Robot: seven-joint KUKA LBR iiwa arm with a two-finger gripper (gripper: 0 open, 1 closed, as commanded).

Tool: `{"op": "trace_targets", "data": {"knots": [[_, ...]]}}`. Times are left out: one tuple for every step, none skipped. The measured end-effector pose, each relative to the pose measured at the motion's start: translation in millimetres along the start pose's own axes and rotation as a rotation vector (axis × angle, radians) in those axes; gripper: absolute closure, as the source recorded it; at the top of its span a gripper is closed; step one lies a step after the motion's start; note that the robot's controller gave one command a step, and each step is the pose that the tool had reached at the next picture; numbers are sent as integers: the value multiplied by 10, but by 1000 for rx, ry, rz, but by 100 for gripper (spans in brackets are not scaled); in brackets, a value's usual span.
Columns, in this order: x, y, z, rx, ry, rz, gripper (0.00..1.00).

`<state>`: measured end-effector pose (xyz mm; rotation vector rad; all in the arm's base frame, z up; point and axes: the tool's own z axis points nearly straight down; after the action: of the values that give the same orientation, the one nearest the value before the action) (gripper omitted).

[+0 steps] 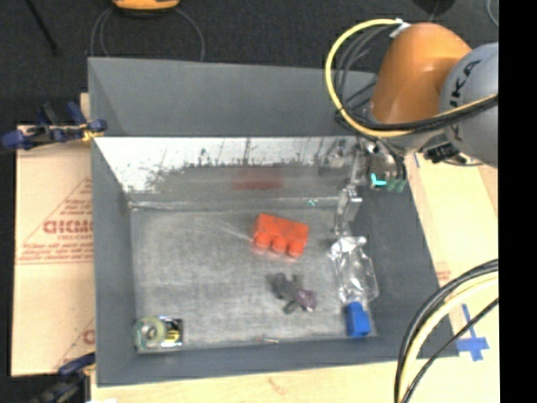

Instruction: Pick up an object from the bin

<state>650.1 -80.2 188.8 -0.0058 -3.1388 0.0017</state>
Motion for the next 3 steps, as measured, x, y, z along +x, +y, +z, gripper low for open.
{"op": "trace_targets", "data": {"knots": [[115, 596, 1177, 2, -15, -117, 0], [249, 680, 869, -4, -7, 5, 0], [196, 576, 876, -4, -11, 79, 0]]}}
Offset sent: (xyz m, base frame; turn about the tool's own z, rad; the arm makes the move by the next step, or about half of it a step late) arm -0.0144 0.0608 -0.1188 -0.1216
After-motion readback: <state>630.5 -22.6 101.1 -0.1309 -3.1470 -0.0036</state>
